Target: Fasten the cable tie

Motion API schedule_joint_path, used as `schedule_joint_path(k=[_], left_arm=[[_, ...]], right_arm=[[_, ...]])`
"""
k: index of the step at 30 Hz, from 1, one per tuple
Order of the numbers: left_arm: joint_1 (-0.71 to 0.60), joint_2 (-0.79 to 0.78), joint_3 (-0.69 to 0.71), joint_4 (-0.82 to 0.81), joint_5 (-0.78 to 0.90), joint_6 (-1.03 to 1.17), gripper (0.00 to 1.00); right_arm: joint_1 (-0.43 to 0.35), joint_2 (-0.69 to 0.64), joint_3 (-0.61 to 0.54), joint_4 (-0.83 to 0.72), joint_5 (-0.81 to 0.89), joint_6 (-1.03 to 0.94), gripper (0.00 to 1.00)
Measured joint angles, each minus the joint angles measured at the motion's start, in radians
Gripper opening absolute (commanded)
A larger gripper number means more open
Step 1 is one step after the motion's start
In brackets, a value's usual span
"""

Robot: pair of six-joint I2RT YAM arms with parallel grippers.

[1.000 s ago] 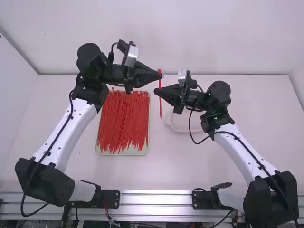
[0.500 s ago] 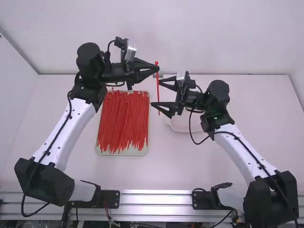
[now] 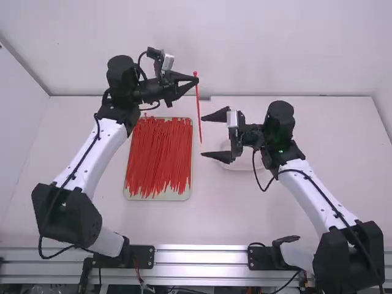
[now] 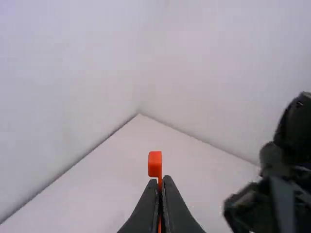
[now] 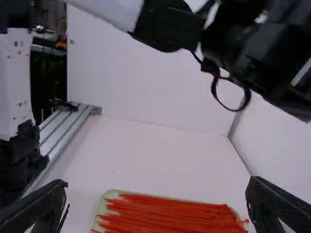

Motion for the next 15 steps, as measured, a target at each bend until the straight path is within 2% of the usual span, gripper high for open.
schedule_joint_path(k=[5,10,15], left_arm=[[0.034,0.031,0.000,-0.036,-0.011,-0.043,0.02],[0.046,0.062,0.000,-0.072,-0.010,-0.123,0.02],[0.061,0.090,0.000,-0.097,0.079,-0.260,0.03]], right_arm=[[-0.005,0.000,0.000,-0.088,-0.015,-0.145,0.98],[-0.006,0.002,0.000,-0.095,-0.023,-0.233,0.98],[-0.006,0.002,0.000,-0.097,-0.023,-0.343,0.98]])
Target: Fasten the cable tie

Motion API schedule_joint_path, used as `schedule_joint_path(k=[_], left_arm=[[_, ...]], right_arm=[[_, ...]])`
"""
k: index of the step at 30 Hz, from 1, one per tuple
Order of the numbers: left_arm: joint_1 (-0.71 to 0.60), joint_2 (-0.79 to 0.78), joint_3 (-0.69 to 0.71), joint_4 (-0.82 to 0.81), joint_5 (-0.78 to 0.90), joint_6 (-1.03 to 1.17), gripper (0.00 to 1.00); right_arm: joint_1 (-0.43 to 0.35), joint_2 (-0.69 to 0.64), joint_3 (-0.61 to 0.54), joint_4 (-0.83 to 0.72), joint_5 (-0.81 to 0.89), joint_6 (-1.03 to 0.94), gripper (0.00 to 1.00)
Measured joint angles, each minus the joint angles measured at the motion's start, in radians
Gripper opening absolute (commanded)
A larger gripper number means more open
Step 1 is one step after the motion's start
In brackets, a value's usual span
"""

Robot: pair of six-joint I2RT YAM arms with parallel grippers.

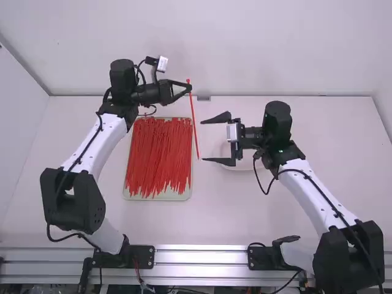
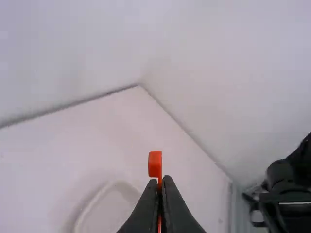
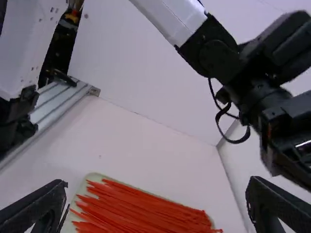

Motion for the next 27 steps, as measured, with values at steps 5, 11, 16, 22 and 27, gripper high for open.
schedule_joint_path(k=[5,11,16,22,27], left_arm=[[0.016,0.000,0.000,-0.008,0.110,-0.114,0.02],[0.017,0.000,0.000,-0.042,0.188,-0.322,0.02],[0.018,0.000,0.000,-0.056,0.205,-0.467,0.02],[0.019,0.000,0.000,-0.056,0.202,-0.568,0.02],[0.019,0.000,0.000,-0.082,0.192,-0.607,0.02]], right_arm=[[0.000,0.000,0.000,0.002,-0.004,-0.119,0.98],[0.014,0.000,0.000,0.004,-0.024,-0.284,0.98],[0.027,0.000,0.000,0.003,-0.090,-0.462,0.98],[0.015,0.000,0.000,0.003,-0.161,-0.654,0.98],[0.002,0.000,0.000,0.002,-0.185,-0.801,0.98]])
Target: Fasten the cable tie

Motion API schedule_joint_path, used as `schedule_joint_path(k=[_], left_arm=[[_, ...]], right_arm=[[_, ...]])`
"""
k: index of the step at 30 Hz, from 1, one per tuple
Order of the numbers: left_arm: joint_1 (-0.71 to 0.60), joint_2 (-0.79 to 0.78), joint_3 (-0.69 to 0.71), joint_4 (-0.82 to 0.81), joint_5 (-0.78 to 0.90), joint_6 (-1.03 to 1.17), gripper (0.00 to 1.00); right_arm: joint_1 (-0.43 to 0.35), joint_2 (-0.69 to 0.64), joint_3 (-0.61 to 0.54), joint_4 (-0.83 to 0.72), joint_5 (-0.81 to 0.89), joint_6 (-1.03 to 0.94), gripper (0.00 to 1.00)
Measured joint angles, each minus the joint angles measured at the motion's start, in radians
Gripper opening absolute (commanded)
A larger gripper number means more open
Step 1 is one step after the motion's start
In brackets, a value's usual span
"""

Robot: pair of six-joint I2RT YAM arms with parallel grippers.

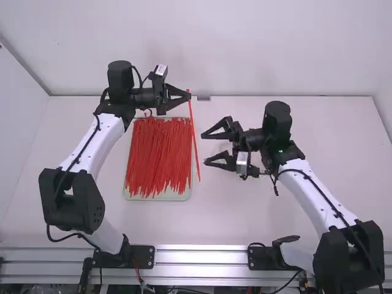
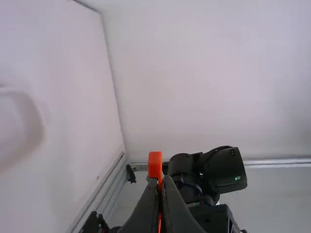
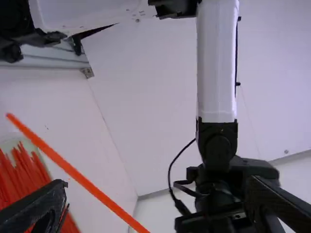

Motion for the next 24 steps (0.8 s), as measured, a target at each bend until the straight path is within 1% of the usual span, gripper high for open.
schedule_joint_path(k=[7,13,16,19,20,21,22,23,24], left_arm=[[0.000,0.000,0.000,0.001,0.024,-0.093,0.02],[0.000,0.000,0.000,0.002,0.030,-0.154,0.02],[0.000,0.000,0.000,0.010,0.030,-0.166,0.02],[0.000,0.000,0.000,0.012,0.030,-0.170,0.02],[0.000,0.000,0.000,0.012,0.030,-0.170,0.02],[0.000,0.000,0.000,0.012,0.030,-0.170,0.02],[0.000,0.000,0.000,0.012,0.030,-0.170,0.02],[0.000,0.000,0.000,0.012,0.030,-0.171,0.02],[0.000,0.000,0.000,0.012,0.031,-0.170,0.02]], right_arm=[[0.004,0.000,0.000,0.000,-0.006,-0.170,0.98],[0.056,0.000,0.000,0.000,-0.006,-0.288,0.99],[0.080,0.000,0.000,0.000,-0.006,-0.317,0.89],[0.095,0.000,0.000,0.002,-0.006,-0.339,0.62],[0.097,0.000,0.000,0.002,-0.006,-0.340,0.56],[0.098,0.000,0.000,0.001,-0.006,-0.341,0.47],[0.098,0.000,0.000,0.001,-0.006,-0.341,0.41],[0.098,0.000,0.000,0.001,-0.006,-0.346,0.31],[0.098,0.000,0.000,0.001,-0.006,-0.344,0.29]])
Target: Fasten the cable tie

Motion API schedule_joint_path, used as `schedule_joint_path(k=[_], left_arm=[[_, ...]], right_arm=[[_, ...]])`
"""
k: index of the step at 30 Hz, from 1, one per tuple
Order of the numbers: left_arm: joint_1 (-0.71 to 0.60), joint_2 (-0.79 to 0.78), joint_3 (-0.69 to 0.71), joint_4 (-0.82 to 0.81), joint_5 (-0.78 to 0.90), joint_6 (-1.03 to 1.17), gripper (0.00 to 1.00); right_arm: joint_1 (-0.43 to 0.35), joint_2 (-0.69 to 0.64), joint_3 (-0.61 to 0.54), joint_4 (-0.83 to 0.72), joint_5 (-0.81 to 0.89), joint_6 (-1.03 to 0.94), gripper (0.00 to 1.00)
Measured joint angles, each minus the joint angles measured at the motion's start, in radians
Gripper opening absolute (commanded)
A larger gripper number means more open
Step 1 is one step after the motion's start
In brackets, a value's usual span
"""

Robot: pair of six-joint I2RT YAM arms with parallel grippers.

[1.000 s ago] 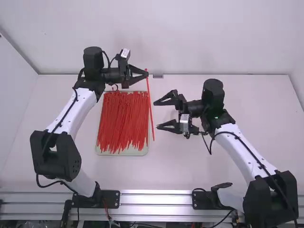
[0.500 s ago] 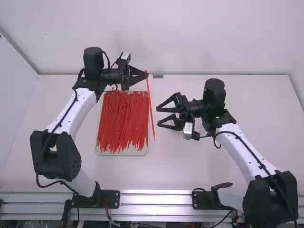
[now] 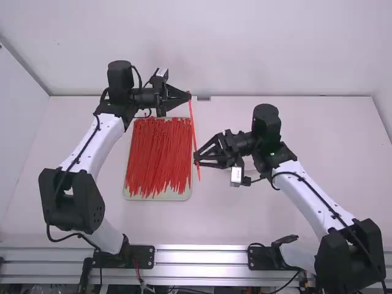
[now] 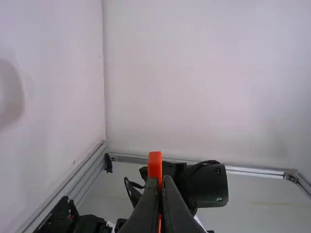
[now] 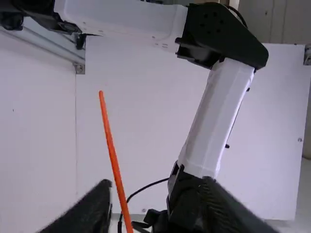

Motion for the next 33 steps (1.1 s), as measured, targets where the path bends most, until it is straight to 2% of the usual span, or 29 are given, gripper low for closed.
schedule_joint_path(k=[20,33], left_arm=[[0.000,0.000,0.000,-0.011,0.011,0.008,0.02],[-0.003,0.000,0.000,-0.011,0.010,0.008,0.02]], right_arm=[[0.000,0.000,0.000,0.002,0.005,-0.011,0.31],[0.000,0.000,0.000,0.003,0.035,-0.025,0.23]])
